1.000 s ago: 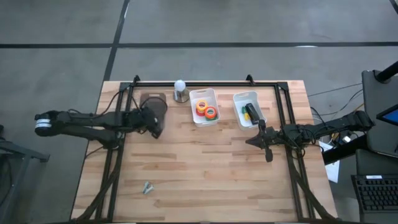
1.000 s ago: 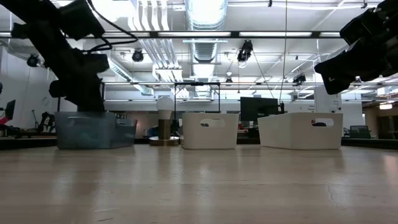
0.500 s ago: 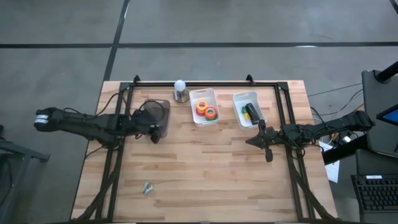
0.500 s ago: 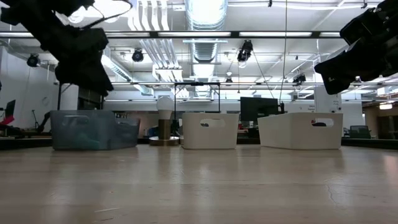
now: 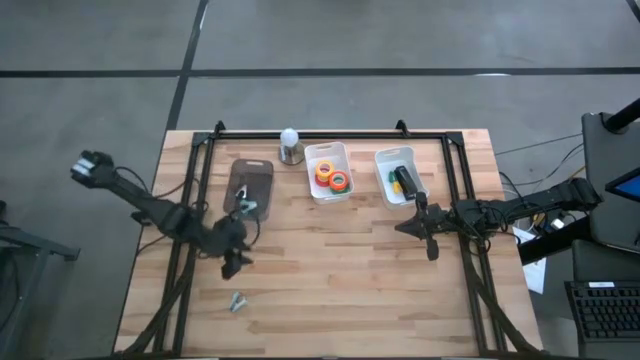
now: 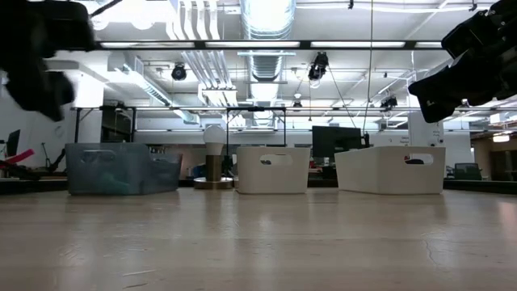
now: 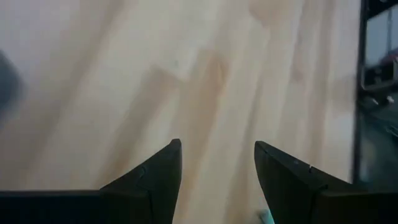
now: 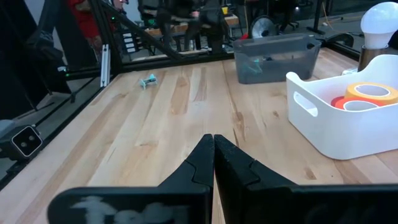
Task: Pick and place Stapler, Stapler remover, tape
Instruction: Put the blue staple remover into the black bin
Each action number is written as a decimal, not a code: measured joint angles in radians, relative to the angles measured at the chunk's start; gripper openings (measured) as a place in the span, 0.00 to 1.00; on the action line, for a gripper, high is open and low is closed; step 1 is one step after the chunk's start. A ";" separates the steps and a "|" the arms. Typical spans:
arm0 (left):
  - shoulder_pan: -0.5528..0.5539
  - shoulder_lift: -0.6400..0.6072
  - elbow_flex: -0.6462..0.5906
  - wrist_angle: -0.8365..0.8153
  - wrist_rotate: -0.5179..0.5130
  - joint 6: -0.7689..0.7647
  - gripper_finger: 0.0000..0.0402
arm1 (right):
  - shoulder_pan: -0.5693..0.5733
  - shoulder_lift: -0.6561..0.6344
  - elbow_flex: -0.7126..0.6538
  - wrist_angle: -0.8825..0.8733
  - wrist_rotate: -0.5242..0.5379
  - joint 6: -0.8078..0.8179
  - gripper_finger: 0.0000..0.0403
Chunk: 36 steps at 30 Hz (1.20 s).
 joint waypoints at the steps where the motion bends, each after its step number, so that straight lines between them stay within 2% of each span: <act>1: -0.038 0.011 0.000 0.000 -0.001 -0.046 0.50 | 0.000 0.000 0.000 0.000 0.000 0.000 0.02; 8: -0.258 0.108 0.000 0.001 -0.003 -0.396 0.50 | 0.000 0.000 0.000 0.000 0.000 0.000 0.02; 15: -0.348 0.226 -0.001 0.001 0.060 -0.669 0.50 | 0.000 0.000 0.000 0.000 0.000 0.000 0.02; 29: -0.350 0.402 -0.002 0.085 0.190 -0.705 0.50 | 0.000 0.000 0.000 0.000 0.000 0.000 0.02; 36: -0.349 0.414 -0.002 0.094 0.191 -0.686 0.45 | 0.000 0.000 0.000 0.000 0.000 0.000 0.02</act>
